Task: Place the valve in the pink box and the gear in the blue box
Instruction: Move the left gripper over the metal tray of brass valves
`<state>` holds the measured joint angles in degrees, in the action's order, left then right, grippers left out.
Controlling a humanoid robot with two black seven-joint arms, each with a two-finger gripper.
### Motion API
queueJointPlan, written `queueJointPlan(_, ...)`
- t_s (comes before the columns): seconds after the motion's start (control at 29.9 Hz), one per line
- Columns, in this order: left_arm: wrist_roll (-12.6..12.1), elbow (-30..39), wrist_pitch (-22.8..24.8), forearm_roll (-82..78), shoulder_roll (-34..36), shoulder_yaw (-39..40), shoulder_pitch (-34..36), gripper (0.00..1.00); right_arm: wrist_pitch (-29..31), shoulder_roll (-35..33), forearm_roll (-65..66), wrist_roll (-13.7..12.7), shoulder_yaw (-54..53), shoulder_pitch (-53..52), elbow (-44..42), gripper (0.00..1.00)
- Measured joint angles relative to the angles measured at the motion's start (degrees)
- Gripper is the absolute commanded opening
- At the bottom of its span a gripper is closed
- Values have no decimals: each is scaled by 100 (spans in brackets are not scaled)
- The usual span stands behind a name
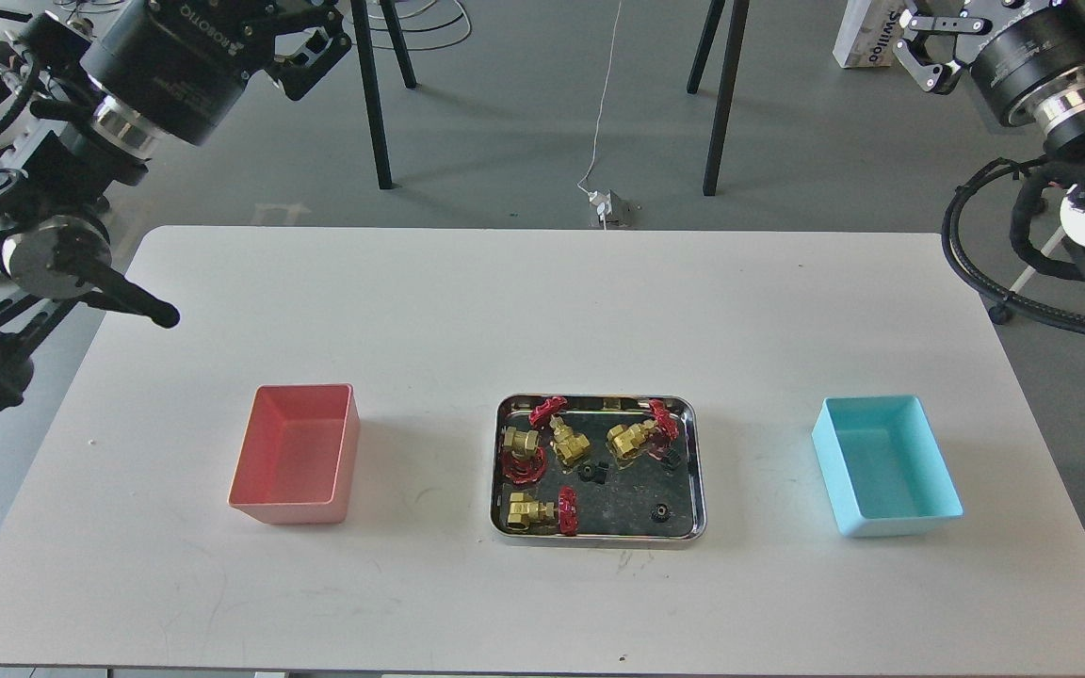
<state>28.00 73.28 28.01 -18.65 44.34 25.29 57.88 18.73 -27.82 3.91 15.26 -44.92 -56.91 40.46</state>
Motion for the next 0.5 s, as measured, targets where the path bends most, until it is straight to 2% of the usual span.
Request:
queueJointPlan(0.17, 0, 548, 2, -1102, 388, -2618, 2066, 100, -67, 2, -3, -5, -9, 38, 325, 100)
queueJointPlan(0.23, 0, 729, 1, -1414, 199, -3699, 2846, 100, -81, 0, -9, -6, -20, 90, 401, 100)
queueJointPlan(0.3, 0, 834, -238, -1670, -365, -4811, 3589, 100, -106, -1, -20, 3, -65, 174, 468, 100)
queueJointPlan(0.37, 0, 836, -857, -1944, -1083, -5884, 4146, 99, -112, -3, -58, 20, -107, 282, 529, 100)
queueJointPlan(0.5, 0, 478, -2912, -2288, -2839, -7877, 4649, 99, -111, -7, -283, 35, -168, 502, 563, 100)
